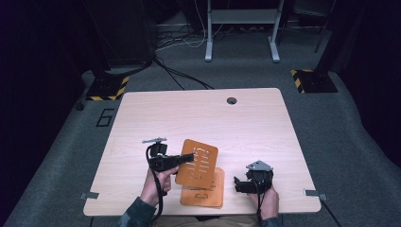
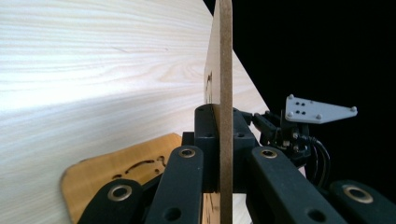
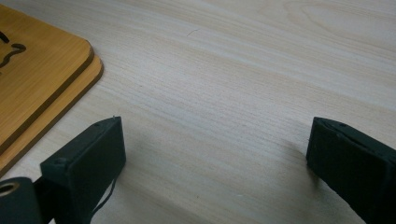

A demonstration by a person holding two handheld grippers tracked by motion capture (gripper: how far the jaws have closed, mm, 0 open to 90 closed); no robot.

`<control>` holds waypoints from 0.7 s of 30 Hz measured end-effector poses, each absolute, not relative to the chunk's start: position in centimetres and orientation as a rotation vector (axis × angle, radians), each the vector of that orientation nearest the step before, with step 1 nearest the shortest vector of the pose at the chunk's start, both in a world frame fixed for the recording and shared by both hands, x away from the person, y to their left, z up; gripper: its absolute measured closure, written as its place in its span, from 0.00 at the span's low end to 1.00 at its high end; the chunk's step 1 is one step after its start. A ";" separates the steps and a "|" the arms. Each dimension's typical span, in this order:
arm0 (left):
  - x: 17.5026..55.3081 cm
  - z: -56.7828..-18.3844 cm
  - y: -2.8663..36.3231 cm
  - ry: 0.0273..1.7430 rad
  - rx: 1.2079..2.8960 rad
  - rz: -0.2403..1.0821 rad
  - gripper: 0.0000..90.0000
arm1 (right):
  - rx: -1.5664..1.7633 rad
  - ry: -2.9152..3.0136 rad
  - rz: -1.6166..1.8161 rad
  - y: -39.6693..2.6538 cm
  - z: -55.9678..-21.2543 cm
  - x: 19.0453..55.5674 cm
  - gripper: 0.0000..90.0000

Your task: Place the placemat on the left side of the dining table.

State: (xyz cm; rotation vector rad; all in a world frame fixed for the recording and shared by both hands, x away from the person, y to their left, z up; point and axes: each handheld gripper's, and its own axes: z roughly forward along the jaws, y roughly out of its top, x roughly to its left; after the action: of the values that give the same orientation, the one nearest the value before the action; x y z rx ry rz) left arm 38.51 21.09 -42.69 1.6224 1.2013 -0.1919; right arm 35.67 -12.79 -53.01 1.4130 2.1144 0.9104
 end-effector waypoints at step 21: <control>40.0 -42.3 25.0 1.279 1.575 -0.143 0.96 | 1.413 2.114 0.910 -12.8 -53.0 35.7 0.04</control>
State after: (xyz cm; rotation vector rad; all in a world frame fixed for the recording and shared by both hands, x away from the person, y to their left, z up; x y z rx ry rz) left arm 39.96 25.05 -42.34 1.5748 1.2790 -0.1426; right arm 35.67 -12.78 -53.01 1.4130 2.1142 0.9104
